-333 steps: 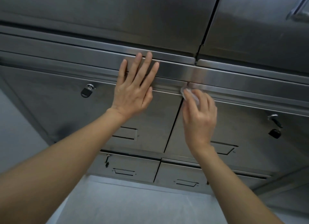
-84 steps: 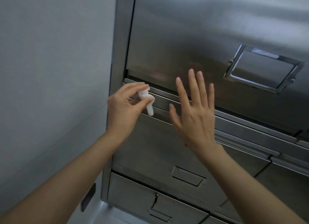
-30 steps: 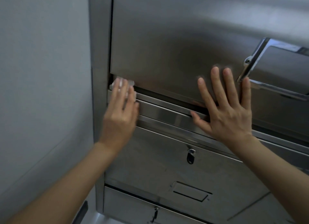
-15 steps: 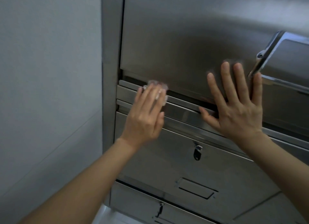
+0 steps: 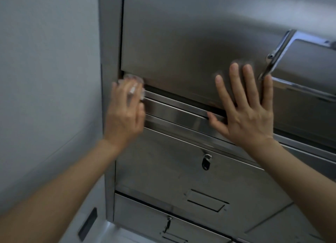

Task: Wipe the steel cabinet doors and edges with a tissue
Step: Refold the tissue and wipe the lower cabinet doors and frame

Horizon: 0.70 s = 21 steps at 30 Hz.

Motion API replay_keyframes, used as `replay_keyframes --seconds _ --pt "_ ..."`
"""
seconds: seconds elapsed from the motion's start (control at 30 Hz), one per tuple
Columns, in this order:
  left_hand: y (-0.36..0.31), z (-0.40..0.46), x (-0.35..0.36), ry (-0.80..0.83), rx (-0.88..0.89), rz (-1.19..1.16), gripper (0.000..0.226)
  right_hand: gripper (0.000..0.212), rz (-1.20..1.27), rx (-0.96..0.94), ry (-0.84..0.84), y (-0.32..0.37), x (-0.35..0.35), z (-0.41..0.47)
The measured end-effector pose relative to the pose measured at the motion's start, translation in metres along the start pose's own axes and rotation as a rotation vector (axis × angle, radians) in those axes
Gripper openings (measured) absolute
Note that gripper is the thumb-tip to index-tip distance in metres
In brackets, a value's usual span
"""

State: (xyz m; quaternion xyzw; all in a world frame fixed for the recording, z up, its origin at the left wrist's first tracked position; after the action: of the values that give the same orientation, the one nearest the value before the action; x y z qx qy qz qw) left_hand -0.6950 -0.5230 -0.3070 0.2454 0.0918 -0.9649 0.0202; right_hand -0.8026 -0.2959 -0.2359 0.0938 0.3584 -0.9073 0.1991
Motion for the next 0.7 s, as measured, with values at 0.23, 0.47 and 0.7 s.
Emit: replay_keyframes --seconds 0.23,0.47,0.7 --pt "-0.07 0.003 0.014 0.045 0.06 -0.118 0.055 0.073 0.02 -0.003 -0.004 0.0 0.001 0.002" --pt "-0.034 -0.002 0.008 0.01 0.112 -0.04 0.048 0.071 0.014 -0.001 -0.02 -0.001 0.001 -0.003" --pt "-0.119 0.003 0.027 0.049 0.124 -0.19 0.047 0.07 0.0 -0.007 0.008 -0.003 -0.003 0.001"
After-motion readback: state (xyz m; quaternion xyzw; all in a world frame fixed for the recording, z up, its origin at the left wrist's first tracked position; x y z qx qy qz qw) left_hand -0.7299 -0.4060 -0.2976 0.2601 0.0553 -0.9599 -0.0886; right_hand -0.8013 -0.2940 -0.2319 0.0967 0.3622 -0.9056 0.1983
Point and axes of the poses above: each hand's wrist, its own z-axis towards the middle knuckle, its own x-axis out of the palm, y = z × x, the point moved 5 cm from there along z, towards the middle knuckle, and after that the axes turned 8 degrees about y, right-handed, at the moved point
